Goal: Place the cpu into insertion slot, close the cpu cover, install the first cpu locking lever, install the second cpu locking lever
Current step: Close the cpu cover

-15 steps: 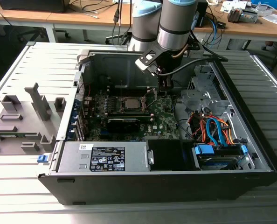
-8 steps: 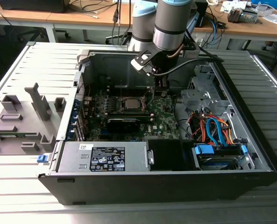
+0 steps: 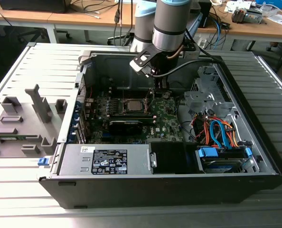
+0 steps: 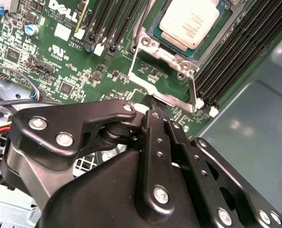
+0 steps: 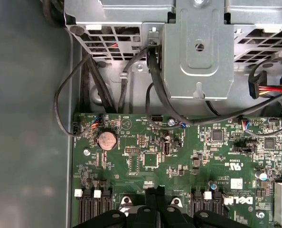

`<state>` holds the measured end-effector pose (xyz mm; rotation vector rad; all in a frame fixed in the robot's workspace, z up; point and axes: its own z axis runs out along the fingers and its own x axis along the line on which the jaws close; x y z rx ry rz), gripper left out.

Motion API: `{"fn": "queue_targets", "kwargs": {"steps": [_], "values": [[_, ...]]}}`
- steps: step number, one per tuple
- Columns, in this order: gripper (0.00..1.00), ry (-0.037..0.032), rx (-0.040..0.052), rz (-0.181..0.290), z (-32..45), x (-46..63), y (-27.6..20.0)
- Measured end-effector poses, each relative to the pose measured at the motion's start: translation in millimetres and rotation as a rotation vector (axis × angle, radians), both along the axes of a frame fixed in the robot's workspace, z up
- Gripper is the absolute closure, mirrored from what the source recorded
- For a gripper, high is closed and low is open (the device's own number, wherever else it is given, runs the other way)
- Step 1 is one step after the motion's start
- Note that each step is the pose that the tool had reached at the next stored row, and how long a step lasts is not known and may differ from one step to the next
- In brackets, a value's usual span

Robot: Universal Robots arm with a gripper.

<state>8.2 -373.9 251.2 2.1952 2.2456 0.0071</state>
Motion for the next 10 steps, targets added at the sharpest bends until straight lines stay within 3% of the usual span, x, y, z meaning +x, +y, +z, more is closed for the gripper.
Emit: {"fn": "queue_targets", "kwargs": {"steps": [10], "values": [[0.89,0.0000,0.0000,0.000,-0.8,-8.5,0.0]]}}
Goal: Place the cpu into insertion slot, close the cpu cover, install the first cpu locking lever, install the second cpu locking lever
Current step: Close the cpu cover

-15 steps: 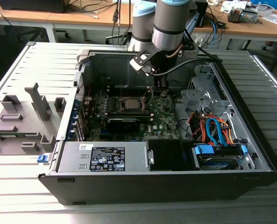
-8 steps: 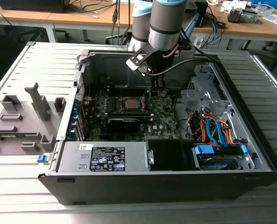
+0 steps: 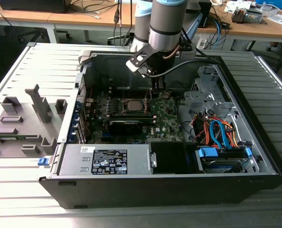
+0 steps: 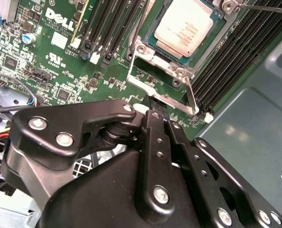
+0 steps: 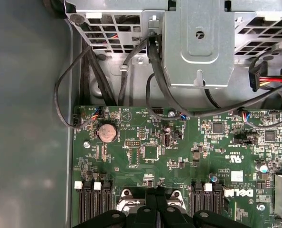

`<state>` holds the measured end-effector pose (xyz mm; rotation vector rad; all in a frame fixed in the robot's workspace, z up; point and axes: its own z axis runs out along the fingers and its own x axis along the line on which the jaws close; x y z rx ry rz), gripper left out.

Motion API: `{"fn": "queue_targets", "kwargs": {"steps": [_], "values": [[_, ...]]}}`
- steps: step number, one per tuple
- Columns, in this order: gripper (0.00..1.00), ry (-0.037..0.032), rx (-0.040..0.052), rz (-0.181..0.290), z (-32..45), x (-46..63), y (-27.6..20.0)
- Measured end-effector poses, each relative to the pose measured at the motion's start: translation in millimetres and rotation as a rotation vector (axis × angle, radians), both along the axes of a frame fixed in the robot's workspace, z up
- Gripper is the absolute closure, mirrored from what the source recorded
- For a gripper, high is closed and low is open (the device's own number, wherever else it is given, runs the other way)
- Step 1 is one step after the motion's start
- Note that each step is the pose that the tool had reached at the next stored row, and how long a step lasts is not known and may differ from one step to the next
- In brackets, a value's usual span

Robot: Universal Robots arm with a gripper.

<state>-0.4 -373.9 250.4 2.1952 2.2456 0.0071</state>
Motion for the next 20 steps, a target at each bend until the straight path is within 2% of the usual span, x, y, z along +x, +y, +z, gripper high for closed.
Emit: {"fn": "queue_targets", "kwargs": {"steps": [20], "values": [[0.89,0.0000,0.0000,0.000,-1.9,-16.7,0.0]]}}
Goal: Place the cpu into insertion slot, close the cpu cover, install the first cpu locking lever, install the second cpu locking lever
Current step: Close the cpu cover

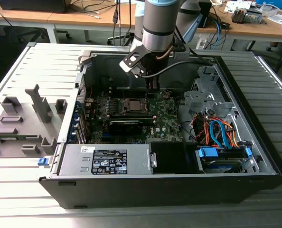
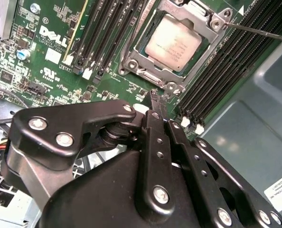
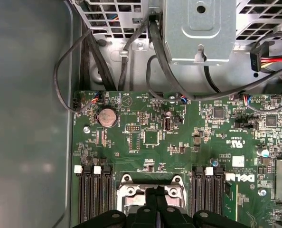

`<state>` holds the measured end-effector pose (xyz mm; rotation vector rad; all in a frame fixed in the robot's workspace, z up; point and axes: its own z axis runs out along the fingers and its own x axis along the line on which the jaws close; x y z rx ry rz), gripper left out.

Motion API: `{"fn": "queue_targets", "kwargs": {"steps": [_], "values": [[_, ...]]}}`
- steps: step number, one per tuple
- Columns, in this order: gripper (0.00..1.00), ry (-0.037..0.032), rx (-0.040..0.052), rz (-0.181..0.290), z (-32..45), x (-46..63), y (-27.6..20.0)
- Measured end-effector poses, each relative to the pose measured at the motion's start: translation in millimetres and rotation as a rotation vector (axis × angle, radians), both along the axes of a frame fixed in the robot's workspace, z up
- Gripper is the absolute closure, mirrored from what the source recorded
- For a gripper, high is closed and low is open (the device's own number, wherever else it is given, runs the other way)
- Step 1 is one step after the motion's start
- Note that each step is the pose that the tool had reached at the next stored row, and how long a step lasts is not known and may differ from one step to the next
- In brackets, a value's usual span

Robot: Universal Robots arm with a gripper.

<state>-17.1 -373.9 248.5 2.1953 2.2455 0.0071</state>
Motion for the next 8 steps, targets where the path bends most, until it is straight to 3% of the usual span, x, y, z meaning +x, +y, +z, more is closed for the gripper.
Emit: {"fn": "queue_targets", "kwargs": {"steps": [8], "values": [[0.89,0.0000,0.0000,0.001,-3.1,-10.3,0.0]]}}
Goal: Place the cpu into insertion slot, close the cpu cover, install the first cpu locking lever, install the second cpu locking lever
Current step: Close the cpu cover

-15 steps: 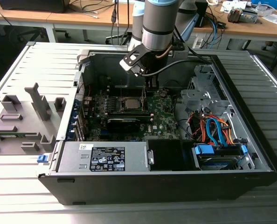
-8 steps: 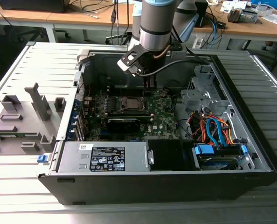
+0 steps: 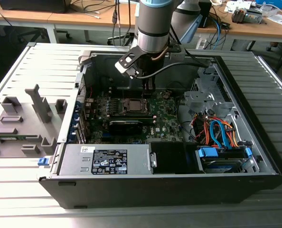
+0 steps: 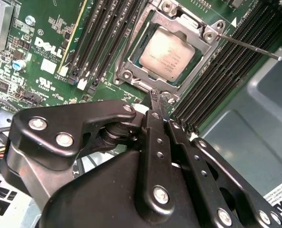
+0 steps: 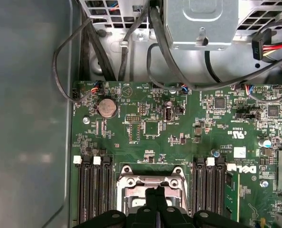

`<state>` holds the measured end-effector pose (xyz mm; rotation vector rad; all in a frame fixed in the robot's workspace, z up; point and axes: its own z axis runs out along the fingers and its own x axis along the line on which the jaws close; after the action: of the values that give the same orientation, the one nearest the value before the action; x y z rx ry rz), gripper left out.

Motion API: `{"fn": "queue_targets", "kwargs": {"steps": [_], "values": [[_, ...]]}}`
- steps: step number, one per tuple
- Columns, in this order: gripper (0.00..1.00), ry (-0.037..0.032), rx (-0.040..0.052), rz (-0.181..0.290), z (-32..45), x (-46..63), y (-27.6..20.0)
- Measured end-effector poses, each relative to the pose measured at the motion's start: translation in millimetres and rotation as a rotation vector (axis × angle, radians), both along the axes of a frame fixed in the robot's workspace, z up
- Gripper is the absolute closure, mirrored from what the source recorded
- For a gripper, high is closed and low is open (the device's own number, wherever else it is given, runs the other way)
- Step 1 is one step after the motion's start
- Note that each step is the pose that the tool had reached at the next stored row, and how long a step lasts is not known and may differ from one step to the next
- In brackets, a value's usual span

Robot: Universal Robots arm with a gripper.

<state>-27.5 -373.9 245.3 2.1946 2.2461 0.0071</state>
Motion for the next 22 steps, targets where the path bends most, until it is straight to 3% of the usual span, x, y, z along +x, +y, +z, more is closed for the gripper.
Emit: {"fn": "queue_targets", "kwargs": {"steps": [22], "values": [[0.89,-0.0001,0.0001,0.000,-13.4,-7.7,-0.1]]}}
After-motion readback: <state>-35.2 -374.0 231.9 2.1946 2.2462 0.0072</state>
